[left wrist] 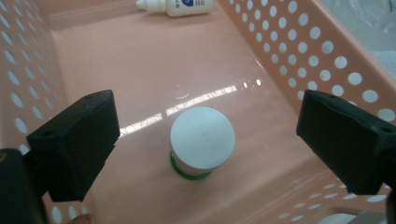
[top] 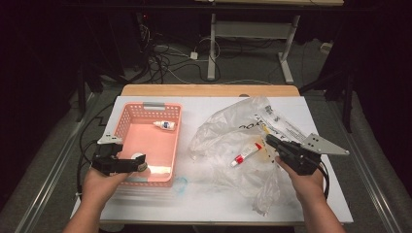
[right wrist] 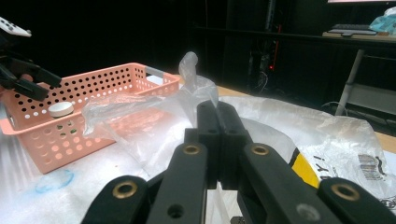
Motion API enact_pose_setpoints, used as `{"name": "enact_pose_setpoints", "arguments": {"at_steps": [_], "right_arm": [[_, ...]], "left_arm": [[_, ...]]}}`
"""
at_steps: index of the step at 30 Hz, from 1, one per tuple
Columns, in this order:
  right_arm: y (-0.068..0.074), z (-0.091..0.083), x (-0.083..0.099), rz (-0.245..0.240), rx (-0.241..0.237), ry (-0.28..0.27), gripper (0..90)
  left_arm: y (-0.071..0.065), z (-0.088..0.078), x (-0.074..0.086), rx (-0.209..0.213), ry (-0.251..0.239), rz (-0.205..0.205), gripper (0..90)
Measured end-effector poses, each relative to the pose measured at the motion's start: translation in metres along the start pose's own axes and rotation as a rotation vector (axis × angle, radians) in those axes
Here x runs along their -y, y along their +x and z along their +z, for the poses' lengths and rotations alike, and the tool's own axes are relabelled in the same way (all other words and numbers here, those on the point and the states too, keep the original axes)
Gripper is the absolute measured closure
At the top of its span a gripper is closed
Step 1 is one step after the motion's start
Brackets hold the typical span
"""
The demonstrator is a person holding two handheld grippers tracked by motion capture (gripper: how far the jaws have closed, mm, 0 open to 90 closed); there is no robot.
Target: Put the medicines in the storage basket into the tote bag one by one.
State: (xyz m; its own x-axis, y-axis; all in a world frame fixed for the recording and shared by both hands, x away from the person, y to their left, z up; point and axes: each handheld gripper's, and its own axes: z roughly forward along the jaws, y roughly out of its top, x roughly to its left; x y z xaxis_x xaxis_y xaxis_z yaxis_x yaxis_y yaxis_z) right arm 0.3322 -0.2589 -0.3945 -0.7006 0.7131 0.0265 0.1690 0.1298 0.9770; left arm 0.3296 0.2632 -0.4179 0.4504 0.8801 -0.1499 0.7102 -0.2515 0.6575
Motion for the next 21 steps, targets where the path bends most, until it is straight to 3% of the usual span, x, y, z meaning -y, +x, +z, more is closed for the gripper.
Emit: {"name": "enact_pose_setpoints", "arguments": {"at_steps": [5, 12, 21], "right_arm": [[0.000, 0.000, 0.000, -0.001, 0.000, -0.003, 90.0], [0.001, 0.001, 0.000, -0.008, -0.004, 0.001, 90.0], [0.001, 0.000, 0.000, -0.007, -0.006, 0.002, 90.0]], "left_arm": [[-0.002, 0.007, -0.005, -0.001, 0.064, 0.014, 13.7], [-0.003, 0.019, -0.014, -0.008, 0.200, 0.022, 17.4], [-0.001, 0.027, -0.018, -0.007, 0.307, 0.019, 27.1]]}}
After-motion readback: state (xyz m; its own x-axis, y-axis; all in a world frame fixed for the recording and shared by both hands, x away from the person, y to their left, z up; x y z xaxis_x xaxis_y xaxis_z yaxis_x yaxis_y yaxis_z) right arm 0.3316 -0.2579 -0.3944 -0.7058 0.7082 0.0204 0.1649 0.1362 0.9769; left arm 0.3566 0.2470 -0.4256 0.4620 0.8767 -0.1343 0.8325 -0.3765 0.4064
